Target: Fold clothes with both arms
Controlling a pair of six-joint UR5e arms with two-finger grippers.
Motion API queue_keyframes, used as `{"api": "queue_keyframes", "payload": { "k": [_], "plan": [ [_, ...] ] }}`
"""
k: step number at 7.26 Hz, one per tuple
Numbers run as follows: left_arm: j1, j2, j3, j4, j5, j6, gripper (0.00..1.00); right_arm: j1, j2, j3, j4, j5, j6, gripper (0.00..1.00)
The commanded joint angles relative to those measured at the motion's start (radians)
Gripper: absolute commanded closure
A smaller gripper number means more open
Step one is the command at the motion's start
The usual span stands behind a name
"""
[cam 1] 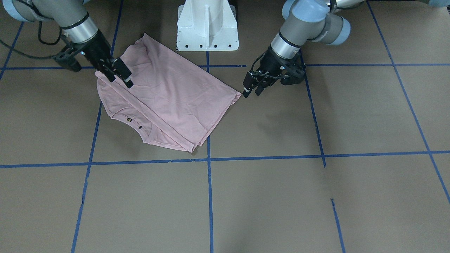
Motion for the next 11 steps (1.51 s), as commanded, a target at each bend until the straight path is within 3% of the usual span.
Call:
{"api": "queue_keyframes", "payload": {
  "k": [1,9,10,11],
  "plan": [
    [0.149,-0.037,0.021,0.139,0.111,-0.017,0.34,0.089,0.052,-0.091,0.002,0.001,-0.119,0.00],
    [0.146,-0.124,0.133,0.135,0.158,0.001,0.43,0.087,0.053,-0.097,0.002,0.000,-0.109,0.00],
    [0.144,-0.125,0.133,0.139,0.158,0.001,0.50,0.086,0.053,-0.100,0.002,0.000,-0.109,0.00],
    [0.143,-0.123,0.131,0.144,0.158,0.000,0.67,0.086,0.053,-0.104,0.002,0.000,-0.109,0.00]
  ]
}}
